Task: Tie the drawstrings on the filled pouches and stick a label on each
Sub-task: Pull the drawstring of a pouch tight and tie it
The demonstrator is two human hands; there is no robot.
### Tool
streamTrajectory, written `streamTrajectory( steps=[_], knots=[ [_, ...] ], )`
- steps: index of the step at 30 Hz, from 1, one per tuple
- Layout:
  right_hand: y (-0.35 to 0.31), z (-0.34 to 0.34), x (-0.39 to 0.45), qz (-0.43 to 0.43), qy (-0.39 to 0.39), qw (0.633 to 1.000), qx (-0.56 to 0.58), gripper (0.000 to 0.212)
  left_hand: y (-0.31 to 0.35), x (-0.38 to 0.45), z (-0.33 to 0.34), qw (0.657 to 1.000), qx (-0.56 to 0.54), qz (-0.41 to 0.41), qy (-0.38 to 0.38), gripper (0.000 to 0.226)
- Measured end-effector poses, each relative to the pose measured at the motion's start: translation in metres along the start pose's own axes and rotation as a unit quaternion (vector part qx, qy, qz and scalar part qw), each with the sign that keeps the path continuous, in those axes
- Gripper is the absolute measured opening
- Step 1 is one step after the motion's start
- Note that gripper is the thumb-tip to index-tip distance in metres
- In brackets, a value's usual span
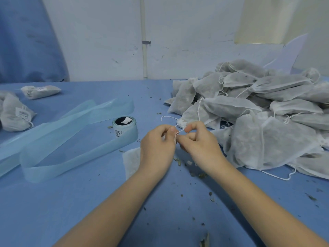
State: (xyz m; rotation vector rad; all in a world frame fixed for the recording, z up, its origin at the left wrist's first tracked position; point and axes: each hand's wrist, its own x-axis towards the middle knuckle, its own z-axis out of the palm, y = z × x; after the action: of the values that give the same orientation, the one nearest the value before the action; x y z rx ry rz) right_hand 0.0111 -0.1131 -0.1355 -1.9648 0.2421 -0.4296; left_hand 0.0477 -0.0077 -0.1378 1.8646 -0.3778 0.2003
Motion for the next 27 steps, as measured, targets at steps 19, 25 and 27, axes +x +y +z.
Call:
streamTrajectory(
  steps=[19,25,27],
  knots=[
    [0.0,-0.028,0.008,0.134,-0.072,0.968,0.199,0.014,0.001,-0.01,0.0,0.969,0.182,0.162,-0.031,0.02],
    [-0.005,-0.026,0.004,0.132,-0.075,0.967,0.205,0.013,-0.004,-0.01,0.003,0.969,0.194,0.153,0.02,0.019],
    [-0.005,-0.023,0.002,0.113,-0.047,0.979,0.162,0.006,-0.004,-0.01,0.003,0.969,0.194,0.152,0.024,0.019]
  ],
)
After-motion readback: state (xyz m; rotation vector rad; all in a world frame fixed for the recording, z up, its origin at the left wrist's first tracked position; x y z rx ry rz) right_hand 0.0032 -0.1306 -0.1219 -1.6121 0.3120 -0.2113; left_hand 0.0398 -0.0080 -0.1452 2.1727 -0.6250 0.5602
